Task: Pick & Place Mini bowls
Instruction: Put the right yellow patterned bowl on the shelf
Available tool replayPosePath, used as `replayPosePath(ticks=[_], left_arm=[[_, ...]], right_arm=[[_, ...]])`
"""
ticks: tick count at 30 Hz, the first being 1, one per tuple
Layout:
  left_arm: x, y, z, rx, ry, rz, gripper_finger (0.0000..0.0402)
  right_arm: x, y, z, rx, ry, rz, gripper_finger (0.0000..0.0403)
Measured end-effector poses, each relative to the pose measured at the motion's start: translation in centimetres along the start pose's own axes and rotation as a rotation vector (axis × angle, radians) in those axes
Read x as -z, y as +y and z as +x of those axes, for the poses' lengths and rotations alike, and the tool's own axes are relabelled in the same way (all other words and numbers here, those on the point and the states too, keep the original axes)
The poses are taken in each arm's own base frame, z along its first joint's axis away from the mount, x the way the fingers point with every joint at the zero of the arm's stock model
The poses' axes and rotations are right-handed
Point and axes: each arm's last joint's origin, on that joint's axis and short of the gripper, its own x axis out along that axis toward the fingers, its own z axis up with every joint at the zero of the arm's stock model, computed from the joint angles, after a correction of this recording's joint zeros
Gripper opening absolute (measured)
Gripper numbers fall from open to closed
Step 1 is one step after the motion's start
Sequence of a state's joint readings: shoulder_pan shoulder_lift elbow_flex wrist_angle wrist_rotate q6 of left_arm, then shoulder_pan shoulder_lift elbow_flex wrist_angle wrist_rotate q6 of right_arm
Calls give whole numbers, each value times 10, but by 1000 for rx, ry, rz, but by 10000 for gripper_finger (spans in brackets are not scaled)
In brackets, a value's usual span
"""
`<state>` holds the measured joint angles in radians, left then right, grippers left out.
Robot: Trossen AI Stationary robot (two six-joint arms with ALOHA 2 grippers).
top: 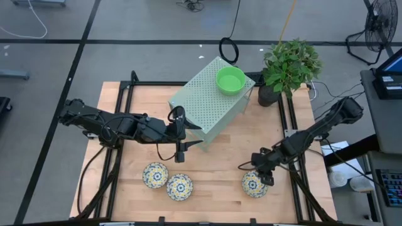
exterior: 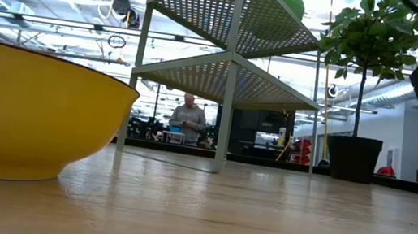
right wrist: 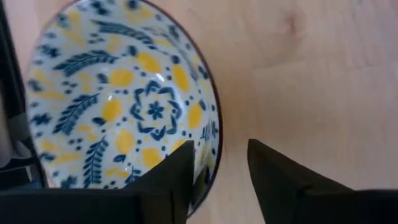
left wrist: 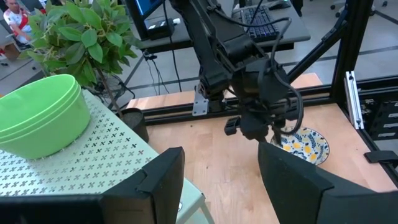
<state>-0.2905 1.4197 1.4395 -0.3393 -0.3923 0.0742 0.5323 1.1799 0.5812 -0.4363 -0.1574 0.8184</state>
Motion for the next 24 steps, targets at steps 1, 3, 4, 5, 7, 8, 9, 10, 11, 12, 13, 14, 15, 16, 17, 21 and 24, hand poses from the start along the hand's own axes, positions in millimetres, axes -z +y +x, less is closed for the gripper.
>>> replayPosePath(ticks=[1, 3, 4, 5, 7, 8, 9, 10, 11, 12, 13, 14, 15, 16, 17, 21, 24], left_arm=[[0, 0, 0, 0, 0, 0, 209], [0, 0, 0, 0, 0, 0, 209], [0, 0, 0, 0, 0, 0, 209], [0, 0, 0, 0, 0, 0, 209], [0, 0, 0, 0, 0, 0, 209], [0, 0, 0, 0, 0, 0, 209], [0, 0, 0, 0, 0, 0, 209], [0, 0, 0, 0, 0, 0, 209], [0, 0, 0, 0, 0, 0, 209], [0, 0, 0, 0, 0, 0, 209], [0, 0, 0, 0, 0, 0, 209], [0, 0, 0, 0, 0, 0, 209], [0, 0, 0, 0, 0, 0, 209], [0, 0, 0, 0, 0, 0, 209], [0, 0, 0, 0, 0, 0, 209], [0, 0, 0, 0, 0, 0, 209], [0, 0, 0, 0, 0, 0, 209]], right_arm=[[0, 0, 1, 4, 6, 11, 130], [0, -1, 2, 9, 12, 17, 112], [0, -1, 2, 9, 12, 17, 101], [0, -1, 1, 7, 10, 16, 90], [0, 0, 1, 1, 6, 4, 64], [0, 0, 0, 0, 5, -6, 49], [0, 0, 0, -3, 2, -18, 33], [0, 0, 0, -5, -3, -33, 18], [0, 1, -1, -15, -4, -55, 11], [-1, 1, -2, -17, -13, -68, 9], [-1, 2, -3, -23, -21, -80, 10], [-2, 3, -4, -33, -31, -91, 11], [-2, 4, -5, -45, -48, -104, 10], [-4, 5, -7, -62, -66, -118, 8], [-5, 7, -9, -83, -89, -132, 6], [-10, 15, -21, -178, -201, -200, 5], [-15, 23, -32, -258, -313, -289, 4]])
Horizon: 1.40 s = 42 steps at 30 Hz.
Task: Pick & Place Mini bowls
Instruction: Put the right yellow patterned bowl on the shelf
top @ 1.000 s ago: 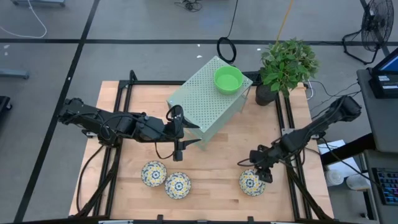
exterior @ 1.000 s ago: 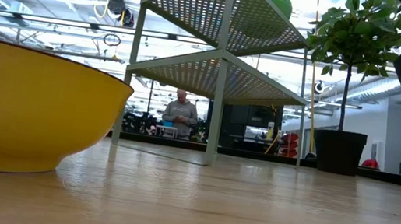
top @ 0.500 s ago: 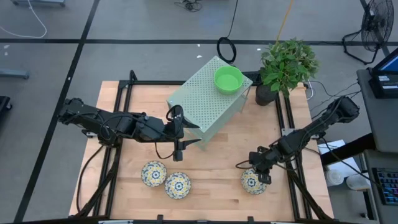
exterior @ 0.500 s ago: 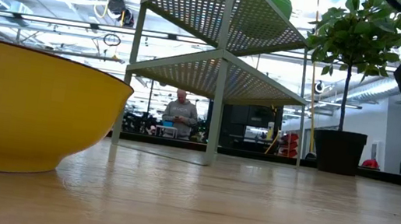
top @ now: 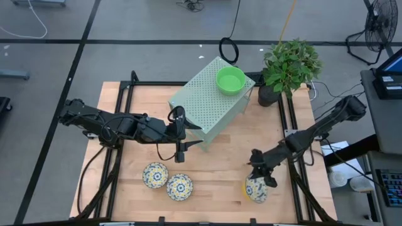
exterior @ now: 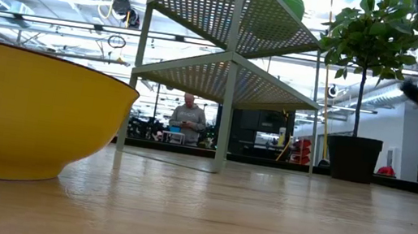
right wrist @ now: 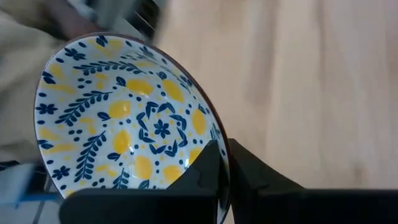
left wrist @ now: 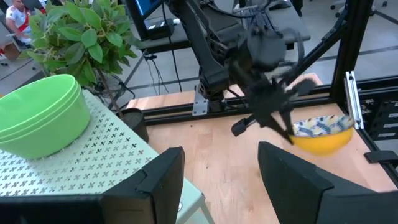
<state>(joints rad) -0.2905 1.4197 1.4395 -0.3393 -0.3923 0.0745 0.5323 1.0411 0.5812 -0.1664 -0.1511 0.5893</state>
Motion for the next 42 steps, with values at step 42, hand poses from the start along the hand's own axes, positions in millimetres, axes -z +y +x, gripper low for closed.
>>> replayPosePath(ticks=[42], left_arm=[[-12, 3, 12, -37, -145, 3, 209]], right_arm=[[-96, 26, -58, 1362, -1155, -940, 2]])
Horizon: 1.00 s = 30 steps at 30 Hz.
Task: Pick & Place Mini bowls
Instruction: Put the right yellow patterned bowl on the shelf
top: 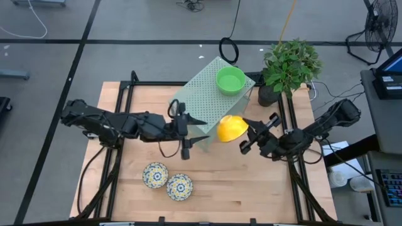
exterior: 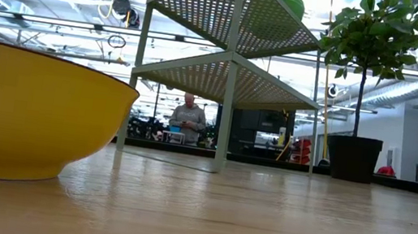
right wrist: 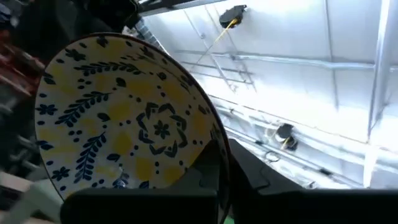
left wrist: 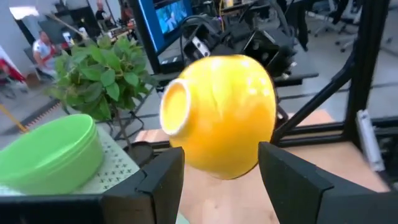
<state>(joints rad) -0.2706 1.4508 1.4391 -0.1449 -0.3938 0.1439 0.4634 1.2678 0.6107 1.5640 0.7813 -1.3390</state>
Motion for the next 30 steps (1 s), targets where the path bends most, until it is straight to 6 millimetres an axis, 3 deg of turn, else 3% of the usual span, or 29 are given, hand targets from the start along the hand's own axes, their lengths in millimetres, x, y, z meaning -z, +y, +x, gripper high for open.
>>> replayPosePath(ticks=[5, 11, 18, 30], left_arm=[[10, -12, 25, -29, -20, 217, 209], [24, -32, 41, -270, 83, 457, 209], [12, -36, 47, -444, -15, 462, 209], [5, -24, 48, -503, -100, 352, 205]], right_arm=[[-5, -4, 20, 62, -4, -15, 1], [-11, -9, 27, 94, -6, -53, 1], [-11, -9, 28, 91, -14, 17, 1], [-11, -9, 28, 84, -27, 69, 2]])
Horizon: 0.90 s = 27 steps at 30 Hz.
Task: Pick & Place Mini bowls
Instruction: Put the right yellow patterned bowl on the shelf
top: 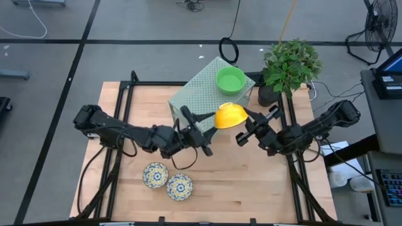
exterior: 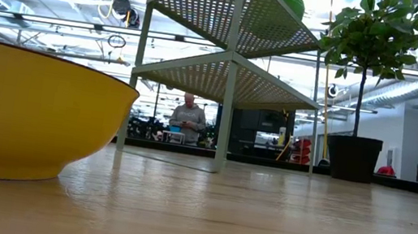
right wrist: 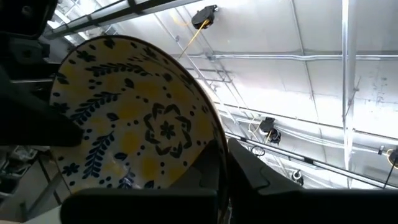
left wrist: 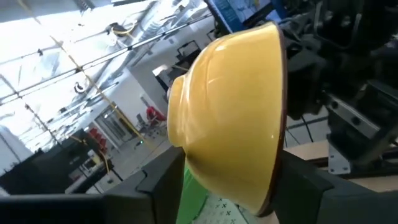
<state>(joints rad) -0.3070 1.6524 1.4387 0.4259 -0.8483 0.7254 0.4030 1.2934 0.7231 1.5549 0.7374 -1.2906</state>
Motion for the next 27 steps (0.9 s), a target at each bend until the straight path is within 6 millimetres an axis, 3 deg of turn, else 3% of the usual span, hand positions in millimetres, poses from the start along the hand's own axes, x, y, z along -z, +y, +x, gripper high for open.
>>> replayPosePath(ticks=[3, 10, 13, 18, 23, 27], left_arm=[[2, 3, 2, -28, 21, 2, 176], [3, 9, 5, -117, 72, 2, 52], [0, 11, 2, -169, 94, 17, 45], [-7, 14, -7, -275, 169, 75, 10], [-31, 27, -22, -353, 237, 80, 10], [-46, 41, -25, -400, 332, 87, 10]], right_arm=[[1, 2, 0, -17, 12, 17, 2], [4, 8, 0, -49, 65, 47, 14], [6, 12, -1, -74, 115, 74, 36], [17, 28, -7, -136, 275, 79, 109], [25, 42, -19, -182, 448, 8, 165], [25, 51, -33, -210, 521, 85, 182]])
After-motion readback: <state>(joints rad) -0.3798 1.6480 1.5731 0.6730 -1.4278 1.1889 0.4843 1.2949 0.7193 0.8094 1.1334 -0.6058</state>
